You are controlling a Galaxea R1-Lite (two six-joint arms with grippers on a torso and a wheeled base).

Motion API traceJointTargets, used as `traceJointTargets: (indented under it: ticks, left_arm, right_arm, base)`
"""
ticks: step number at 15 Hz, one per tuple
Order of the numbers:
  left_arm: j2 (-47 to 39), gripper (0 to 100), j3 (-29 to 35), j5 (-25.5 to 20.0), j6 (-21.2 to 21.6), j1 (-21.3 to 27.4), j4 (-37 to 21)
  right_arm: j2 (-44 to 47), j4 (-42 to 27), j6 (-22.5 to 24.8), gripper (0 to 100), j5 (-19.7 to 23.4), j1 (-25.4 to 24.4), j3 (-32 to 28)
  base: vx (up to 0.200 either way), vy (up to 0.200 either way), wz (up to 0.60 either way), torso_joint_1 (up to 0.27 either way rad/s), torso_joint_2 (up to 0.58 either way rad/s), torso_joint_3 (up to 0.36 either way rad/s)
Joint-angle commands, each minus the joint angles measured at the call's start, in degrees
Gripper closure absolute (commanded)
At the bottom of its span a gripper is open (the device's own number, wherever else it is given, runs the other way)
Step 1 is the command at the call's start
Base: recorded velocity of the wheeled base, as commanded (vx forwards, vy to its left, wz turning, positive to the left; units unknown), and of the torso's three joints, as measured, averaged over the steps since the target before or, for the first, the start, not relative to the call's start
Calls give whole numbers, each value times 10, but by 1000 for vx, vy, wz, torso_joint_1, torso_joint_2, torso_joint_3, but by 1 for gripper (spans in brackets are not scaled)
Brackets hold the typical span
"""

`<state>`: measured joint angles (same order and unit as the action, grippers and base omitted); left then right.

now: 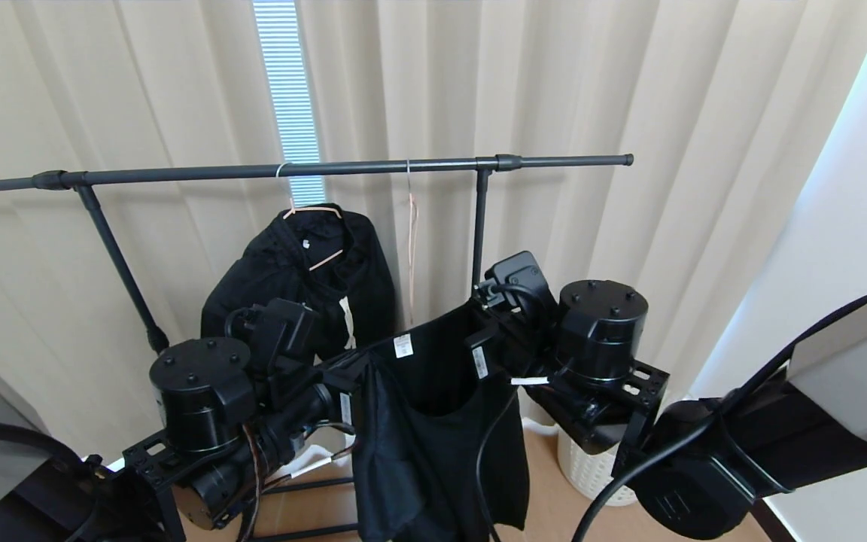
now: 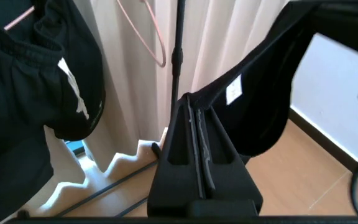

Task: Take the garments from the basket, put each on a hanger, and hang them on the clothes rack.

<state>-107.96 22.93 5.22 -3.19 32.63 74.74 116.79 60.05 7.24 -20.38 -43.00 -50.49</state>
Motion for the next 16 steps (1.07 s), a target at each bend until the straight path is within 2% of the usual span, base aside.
traceJointTargets:
  ticks: [1, 5, 6, 8, 9, 10, 11, 16]
  left_arm:
    - [-7, 100, -8, -21, -1, -4, 1]
    - [21, 100, -10, -36, -1, -12, -2]
    - [48, 100, -5, -41, 2, -18, -25]
    - [115, 100, 28, -42, 2, -28, -149]
    - [153, 100, 61, -55, 1, -35, -244]
    - [173, 100, 87, -67, 0, -35, -297]
    - [182, 100, 94, -69, 0, -31, -323]
    - [141, 100, 91, -74, -2, -19, -331]
  right_arm:
    - [-38, -7, 11, 100, -4, -6, 20]
    - [-53, -20, 58, 100, -42, -25, 28]
    - [-60, -20, 85, 100, -48, -25, 27]
    - [-72, -20, 102, 100, -58, -25, 28]
    - [-74, -20, 103, 100, -61, -27, 31]
    - [-74, -17, 102, 100, -62, -35, 34]
    - [-73, -14, 100, 100, -62, -46, 34]
    - [-73, -11, 87, 100, -68, -67, 32]
  base:
    - [0, 0, 0, 0, 0, 0]
    - [0, 0, 0, 0, 0, 0]
    - [0, 0, 0, 0, 0, 0]
    - [0, 0, 0, 0, 0, 0]
    - [0, 0, 0, 0, 0, 0]
    - [0, 0, 0, 0, 0, 0]
    - [0, 0, 0, 0, 0, 0]
    - [0, 0, 0, 0, 0, 0]
